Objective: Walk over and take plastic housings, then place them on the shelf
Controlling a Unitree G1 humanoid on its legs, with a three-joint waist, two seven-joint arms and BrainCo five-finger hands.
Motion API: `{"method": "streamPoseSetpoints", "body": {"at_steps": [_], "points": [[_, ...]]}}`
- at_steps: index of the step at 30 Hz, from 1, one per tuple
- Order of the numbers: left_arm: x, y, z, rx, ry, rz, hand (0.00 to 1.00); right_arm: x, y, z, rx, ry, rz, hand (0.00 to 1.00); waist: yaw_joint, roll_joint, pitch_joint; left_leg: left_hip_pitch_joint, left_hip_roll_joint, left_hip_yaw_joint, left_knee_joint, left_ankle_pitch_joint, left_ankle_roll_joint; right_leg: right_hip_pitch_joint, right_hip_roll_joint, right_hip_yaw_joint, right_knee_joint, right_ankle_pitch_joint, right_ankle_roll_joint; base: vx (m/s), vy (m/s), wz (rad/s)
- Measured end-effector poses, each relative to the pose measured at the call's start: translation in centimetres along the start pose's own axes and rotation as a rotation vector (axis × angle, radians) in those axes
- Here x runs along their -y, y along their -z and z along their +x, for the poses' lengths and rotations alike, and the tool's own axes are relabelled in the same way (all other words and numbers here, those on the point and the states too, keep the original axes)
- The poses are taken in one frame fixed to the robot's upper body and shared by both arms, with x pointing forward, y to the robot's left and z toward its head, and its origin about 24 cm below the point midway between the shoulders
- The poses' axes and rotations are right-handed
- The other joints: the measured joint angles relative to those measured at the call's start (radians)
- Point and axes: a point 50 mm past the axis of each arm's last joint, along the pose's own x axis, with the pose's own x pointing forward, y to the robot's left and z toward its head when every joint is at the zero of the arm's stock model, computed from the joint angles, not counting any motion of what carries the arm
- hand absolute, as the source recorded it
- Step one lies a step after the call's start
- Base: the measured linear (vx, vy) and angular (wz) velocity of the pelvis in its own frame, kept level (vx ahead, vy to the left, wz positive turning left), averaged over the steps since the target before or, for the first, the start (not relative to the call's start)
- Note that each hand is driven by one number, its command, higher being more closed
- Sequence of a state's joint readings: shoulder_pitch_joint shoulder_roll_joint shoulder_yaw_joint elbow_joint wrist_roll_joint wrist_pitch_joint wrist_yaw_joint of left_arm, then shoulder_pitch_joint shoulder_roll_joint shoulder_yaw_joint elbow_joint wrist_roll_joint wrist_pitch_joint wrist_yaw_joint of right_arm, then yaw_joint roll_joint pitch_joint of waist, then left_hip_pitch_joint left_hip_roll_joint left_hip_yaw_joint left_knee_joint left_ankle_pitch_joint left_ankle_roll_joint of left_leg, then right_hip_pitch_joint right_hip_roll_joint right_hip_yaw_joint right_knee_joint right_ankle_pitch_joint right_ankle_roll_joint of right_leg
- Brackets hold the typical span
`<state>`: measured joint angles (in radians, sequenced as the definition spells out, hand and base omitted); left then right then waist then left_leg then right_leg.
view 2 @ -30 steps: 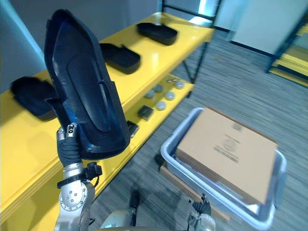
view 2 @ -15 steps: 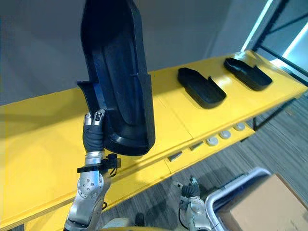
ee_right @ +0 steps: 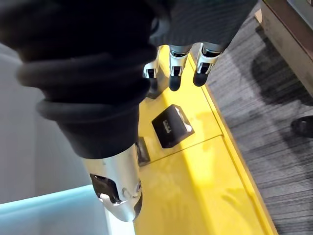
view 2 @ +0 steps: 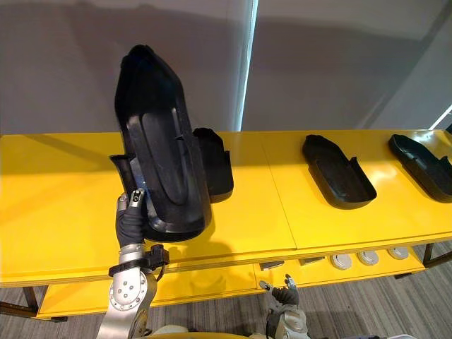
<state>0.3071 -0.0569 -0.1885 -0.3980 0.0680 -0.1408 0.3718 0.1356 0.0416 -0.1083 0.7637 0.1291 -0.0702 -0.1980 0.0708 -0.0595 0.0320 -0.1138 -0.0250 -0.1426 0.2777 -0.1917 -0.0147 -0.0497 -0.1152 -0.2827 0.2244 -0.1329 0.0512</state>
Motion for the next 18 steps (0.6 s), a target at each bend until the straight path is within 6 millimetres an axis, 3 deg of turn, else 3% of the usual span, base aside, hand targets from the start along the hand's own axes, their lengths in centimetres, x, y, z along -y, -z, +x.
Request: {"method": "streamPoseSetpoints", "body": {"at_steps": [4, 5, 6, 8, 9, 10, 12, 13, 14, 15, 16, 17, 18], "points": [[-1.1, 0.1, 0.2, -0.002, -0.045, 0.017, 1.0, 0.1, 0.2, 0.0, -0.005, 0.008, -0.001, 0.0, 0.005, 0.01, 0.022, -0.05, -0.013, -0.032, 0.042, 0.003, -0.029, -0.009, -0.03, -0.084, 0.043, -0.026, -0.007, -0.05, -0.024, 0.68], [-2.2, 0.1, 0.4, 0.001, -0.097, 0.031, 1.0, -0.3, -0.4, 0.1, 0.013, -0.004, -0.003, 0.0, 0.004, 0.016, 0.035, -0.087, 0.054, 0.093, 0.112, -0.029, -0.014, -0.035, -0.04, -0.094, 0.088, -0.041, -0.019, -0.09, 0.025, 0.2], [-2.5, 0.1, 0.4, 0.001, -0.112, 0.039, 1.0, -0.6, -0.7, 0.2, 0.022, -0.009, -0.003, 0.0, 0.003, 0.013, 0.038, -0.106, 0.079, 0.126, 0.148, -0.034, -0.008, -0.045, -0.044, -0.095, 0.102, -0.044, -0.022, -0.08, 0.032, 0.09], [-3.4, 0.2, 0.3, -0.006, -0.15, 0.057, 1.0, -0.9, -1.4, 0.4, 0.045, -0.013, -0.014, 0.0, -0.001, 0.015, 0.05, -0.148, 0.193, 0.182, 0.314, -0.054, 0.015, -0.064, -0.067, -0.081, 0.143, -0.048, -0.022, -0.05, 0.15, -0.12], [-3.5, 0.2, 0.3, -0.005, -0.156, 0.057, 1.0, -0.8, -1.7, 0.5, 0.058, -0.011, -0.014, 0.0, -0.001, 0.005, 0.057, -0.132, 0.274, 0.192, 0.352, -0.057, 0.016, -0.07, -0.096, -0.062, 0.166, -0.051, -0.006, -0.07, 0.27, -0.15], [-3.5, 0.2, 0.3, -0.006, -0.159, 0.049, 1.0, -0.7, -1.8, 0.5, 0.061, -0.009, -0.015, 0.0, -0.001, 0.0, 0.057, -0.119, 0.305, 0.193, 0.346, -0.057, 0.016, -0.076, -0.112, -0.052, 0.176, -0.055, 0.009, -0.11, 0.37, -0.12], [-2.9, 0.3, 0.2, -0.018, -0.14, 0.01, 1.0, -0.1, -2.0, 0.6, 0.069, 0.004, -0.026, 0.0, -0.017, 0.012, 0.052, -0.054, 0.381, 0.152, 0.22, -0.042, -0.004, -0.105, -0.178, -0.019, 0.212, -0.056, 0.077, -0.09, 0.466, 0.02], [-2.7, 0.3, 0.1, -0.022, -0.132, 0.001, 1.0, 0.1, -2.0, 0.6, 0.069, 0.008, -0.031, 0.0, -0.022, 0.019, 0.046, -0.04, 0.387, 0.138, 0.18, -0.031, -0.017, -0.115, -0.19, -0.014, 0.212, -0.049, 0.096, -0.06, 0.474, 0.11], [-2.2, 0.4, 0.0, -0.028, -0.119, -0.011, 1.0, 0.5, -2.2, 0.7, 0.074, 0.017, -0.04, 0.0, -0.03, 0.043, 0.031, -0.009, 0.377, 0.121, 0.109, -0.066, -0.133, -0.135, -0.213, -0.01, 0.204, -0.024, 0.135, -0.07, 0.547, 0.06], [-2.1, 0.5, 0.0, -0.031, -0.107, -0.009, 1.0, 0.4, -2.3, 0.8, 0.071, 0.017, -0.037, 0.0, -0.034, 0.029, 0.03, -0.014, 0.351, 0.132, 0.101, -0.071, -0.236, -0.142, -0.242, 0.008, 0.179, 0.005, 0.152, -0.09, 0.684, -0.14], [-2.3, 0.9, -0.1, -0.051, -0.114, 0.005, 1.0, -0.4, -1.6, 0.5, 0.047, 0.001, -0.011, 0.0, -0.025, -0.008, 0.029, -0.023, 0.302, 0.167, 0.143, -0.087, -0.213, -0.13, -0.274, 0.027, 0.101, 0.071, 0.111, -0.07, 0.784, -0.32], [-2.4, 1.3, -0.2, -0.068, -0.119, 0.008, 1.0, -1.0, -1.3, 0.3, 0.04, -0.025, -0.024, 0.0, -0.023, -0.015, 0.027, -0.059, 0.282, 0.178, 0.211, -0.11, -0.19, -0.103, -0.279, 0.024, 0.012, 0.185, 0.08, -0.04, 0.603, -0.44], [-2.3, 1.3, -0.2, -0.07, -0.115, 0.01, 1.0, -1.1, -1.5, 0.4, 0.047, -0.028, -0.025, 0.0, -0.02, -0.024, 0.026, -0.073, 0.281, 0.19, 0.243, -0.125, -0.176, -0.097, -0.28, 0.022, -0.021, 0.247, 0.062, -0.1, 0.692, -0.68]]}}
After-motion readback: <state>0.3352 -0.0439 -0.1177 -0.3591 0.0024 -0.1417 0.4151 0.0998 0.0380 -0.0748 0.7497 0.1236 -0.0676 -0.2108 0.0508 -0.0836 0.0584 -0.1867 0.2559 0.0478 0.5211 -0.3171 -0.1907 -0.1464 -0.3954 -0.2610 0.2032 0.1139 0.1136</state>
